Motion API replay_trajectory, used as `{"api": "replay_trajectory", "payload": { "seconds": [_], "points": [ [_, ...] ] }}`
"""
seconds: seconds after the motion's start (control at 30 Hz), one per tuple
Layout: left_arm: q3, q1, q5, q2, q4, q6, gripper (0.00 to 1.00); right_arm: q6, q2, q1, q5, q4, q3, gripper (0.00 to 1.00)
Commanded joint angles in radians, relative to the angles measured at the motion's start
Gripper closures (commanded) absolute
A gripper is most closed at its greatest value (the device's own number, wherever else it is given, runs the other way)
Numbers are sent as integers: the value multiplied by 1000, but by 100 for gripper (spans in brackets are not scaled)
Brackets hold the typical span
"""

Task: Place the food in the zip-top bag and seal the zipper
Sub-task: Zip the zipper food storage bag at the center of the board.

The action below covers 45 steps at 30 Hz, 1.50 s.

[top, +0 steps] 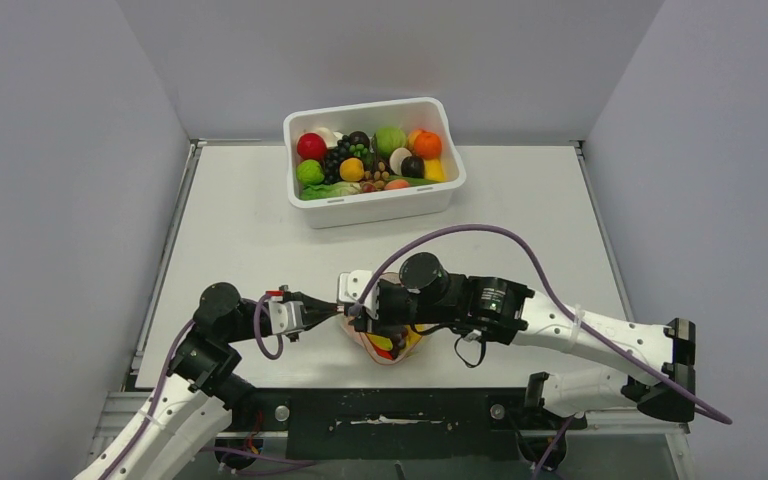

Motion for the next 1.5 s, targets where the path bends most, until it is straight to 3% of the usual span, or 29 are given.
{"api": "replay_trajectory", "payload": {
  "seconds": [0.0, 0.4, 1.1, 1.47],
  "points": [
    [14, 6, 31, -10, 82, -13, 100, -57, 25, 21, 40, 62, 65, 66],
    [11, 5, 45, -20, 74, 1, 100, -98, 91, 35, 78, 71, 81, 68],
    [13, 5, 48, -24, 75, -11, 100, -105, 80, 42, 74, 113, 42, 100],
    [15, 5, 48, -38, 91, -21, 100, -39, 76, 41, 104, 45, 32, 100]
  ]
}}
